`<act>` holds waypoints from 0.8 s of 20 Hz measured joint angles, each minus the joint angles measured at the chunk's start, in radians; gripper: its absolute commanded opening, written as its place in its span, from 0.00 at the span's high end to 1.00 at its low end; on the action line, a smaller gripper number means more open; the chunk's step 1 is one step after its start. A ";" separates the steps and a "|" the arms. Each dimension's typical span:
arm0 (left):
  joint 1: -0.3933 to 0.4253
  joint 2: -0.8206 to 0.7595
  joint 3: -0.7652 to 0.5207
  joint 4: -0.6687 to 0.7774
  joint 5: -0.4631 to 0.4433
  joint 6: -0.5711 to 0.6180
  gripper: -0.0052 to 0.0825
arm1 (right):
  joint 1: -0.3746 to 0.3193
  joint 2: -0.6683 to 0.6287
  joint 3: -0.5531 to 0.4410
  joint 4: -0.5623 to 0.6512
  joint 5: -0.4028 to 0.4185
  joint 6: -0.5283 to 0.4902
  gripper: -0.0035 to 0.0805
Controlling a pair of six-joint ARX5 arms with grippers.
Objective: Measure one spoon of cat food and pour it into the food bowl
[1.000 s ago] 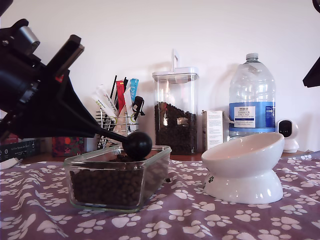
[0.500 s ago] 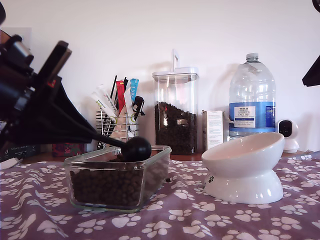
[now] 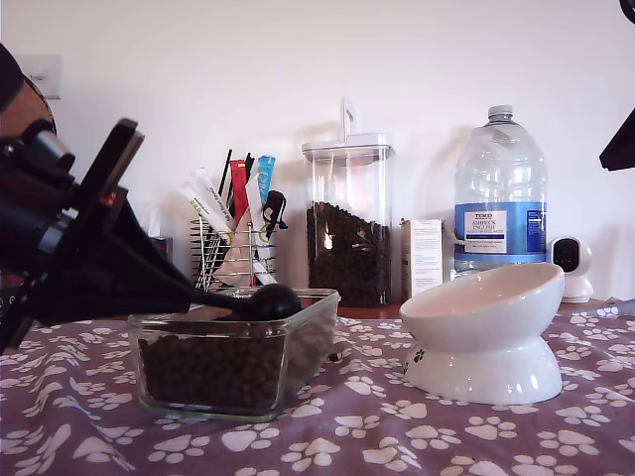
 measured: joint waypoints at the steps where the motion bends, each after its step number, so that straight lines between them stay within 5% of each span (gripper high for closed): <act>1: 0.006 0.005 0.007 -0.009 0.001 -0.006 0.96 | 0.000 0.000 0.000 -0.001 0.000 0.000 0.97; 8: 0.035 0.005 0.037 -0.067 -0.005 0.049 0.96 | 0.000 0.000 0.000 0.000 0.000 0.000 0.97; 16: -0.006 0.005 0.259 -0.491 -0.166 0.353 0.96 | 0.000 0.000 0.000 0.000 0.000 0.000 0.97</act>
